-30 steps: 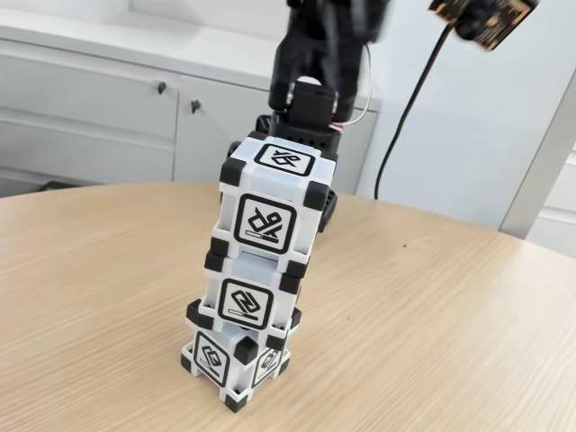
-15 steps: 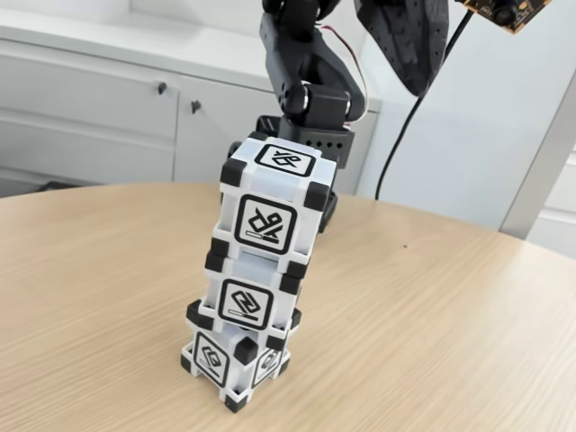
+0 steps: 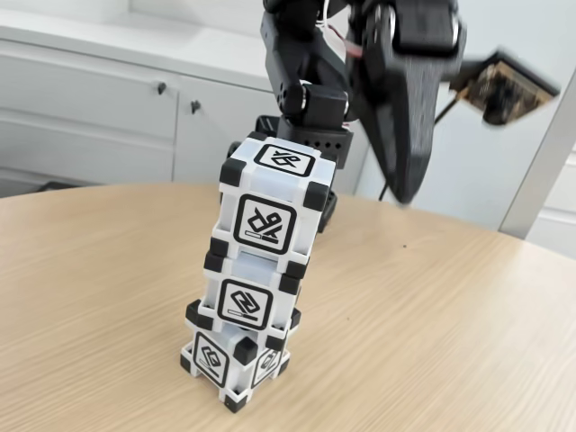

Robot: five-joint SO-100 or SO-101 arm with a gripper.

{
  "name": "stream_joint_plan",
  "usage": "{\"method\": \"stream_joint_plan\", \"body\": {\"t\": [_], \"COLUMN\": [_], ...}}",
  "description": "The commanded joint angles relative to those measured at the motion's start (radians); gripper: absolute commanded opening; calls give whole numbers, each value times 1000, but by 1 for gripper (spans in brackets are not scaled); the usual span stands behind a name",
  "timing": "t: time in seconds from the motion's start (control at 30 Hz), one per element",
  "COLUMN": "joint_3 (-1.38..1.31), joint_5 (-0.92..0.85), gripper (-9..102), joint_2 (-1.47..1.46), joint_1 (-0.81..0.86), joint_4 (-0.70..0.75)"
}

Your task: Stack cubes from left to right.

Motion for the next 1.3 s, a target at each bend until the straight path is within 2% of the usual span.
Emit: {"method": "stream_joint_plan", "body": {"t": [0.0,0.33,0.7,1.27], "joint_3": [48,273,367,367], "joint_5": [-14,-20,-21,-29], "gripper": [1,1,1,1], "joint_2": [15,178,414,423], "joint_1": [6,6,6,8], "joint_4": [-32,-32,-15,-15]}}
